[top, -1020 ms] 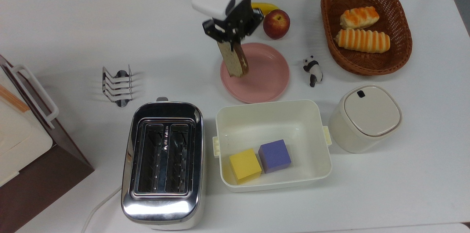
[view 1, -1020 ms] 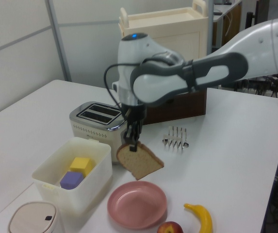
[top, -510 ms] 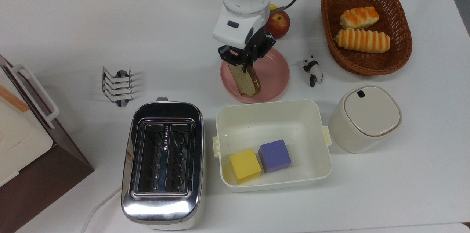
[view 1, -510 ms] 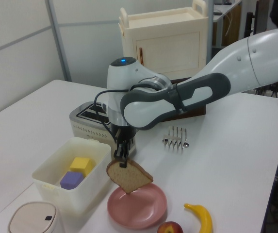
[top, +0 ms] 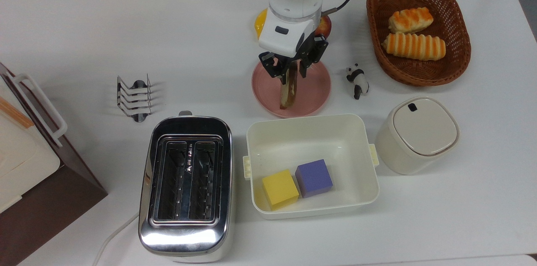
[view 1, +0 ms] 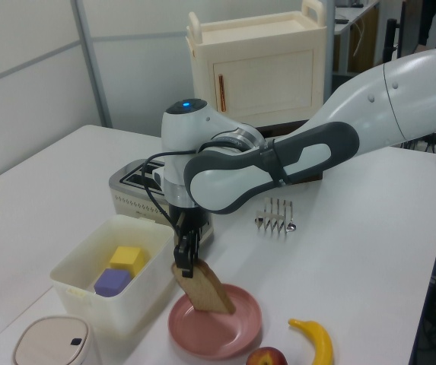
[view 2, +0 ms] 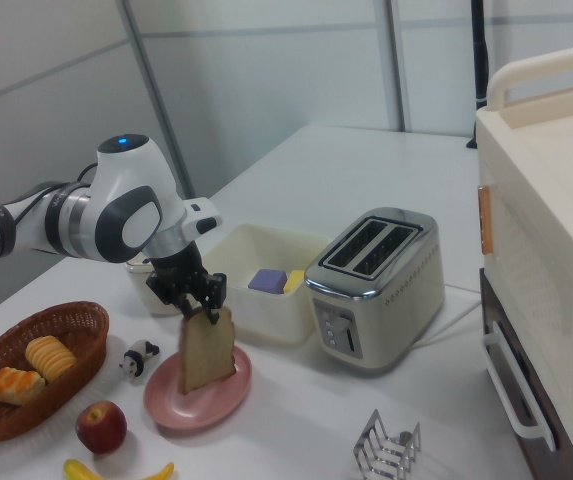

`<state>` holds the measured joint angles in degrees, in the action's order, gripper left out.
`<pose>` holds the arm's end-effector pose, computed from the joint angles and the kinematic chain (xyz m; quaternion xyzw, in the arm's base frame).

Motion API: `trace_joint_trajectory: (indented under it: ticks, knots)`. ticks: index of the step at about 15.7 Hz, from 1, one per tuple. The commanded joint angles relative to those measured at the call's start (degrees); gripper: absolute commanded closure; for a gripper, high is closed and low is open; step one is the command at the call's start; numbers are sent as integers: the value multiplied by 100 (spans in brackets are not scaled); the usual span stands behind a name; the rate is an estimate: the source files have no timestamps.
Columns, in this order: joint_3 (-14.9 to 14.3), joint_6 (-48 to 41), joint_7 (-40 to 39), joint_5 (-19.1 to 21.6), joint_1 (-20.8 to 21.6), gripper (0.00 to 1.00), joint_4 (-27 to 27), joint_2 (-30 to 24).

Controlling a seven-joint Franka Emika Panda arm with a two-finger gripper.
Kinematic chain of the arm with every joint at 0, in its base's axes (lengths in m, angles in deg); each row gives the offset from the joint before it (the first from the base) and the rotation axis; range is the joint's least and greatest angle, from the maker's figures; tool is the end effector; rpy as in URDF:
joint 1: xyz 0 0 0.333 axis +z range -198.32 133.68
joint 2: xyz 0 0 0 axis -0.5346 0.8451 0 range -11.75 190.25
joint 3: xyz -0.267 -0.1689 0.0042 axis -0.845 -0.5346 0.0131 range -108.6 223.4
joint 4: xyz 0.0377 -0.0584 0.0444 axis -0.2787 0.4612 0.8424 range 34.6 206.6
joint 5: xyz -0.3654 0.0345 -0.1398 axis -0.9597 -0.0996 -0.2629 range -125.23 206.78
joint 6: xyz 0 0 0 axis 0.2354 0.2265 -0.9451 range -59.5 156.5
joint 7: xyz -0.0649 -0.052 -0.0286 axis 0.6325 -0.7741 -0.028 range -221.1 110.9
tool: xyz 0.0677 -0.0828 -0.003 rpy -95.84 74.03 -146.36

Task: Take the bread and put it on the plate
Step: 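Lower the bread slice onto the pink plate and tip it flat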

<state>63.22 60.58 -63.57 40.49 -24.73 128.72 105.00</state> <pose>0.6306 0.1445 0.4370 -0.9810 -0.1881 -0.0456 0.0134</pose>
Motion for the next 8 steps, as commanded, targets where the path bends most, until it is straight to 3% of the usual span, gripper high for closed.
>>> trace_joint_trajectory:
  ticks: [1, 8]
  knots:
    - [68, -236, 100, -112, 50, 0, 32, -99]
    - [103, -719, 126, -103, -3, 0, -223, -300]
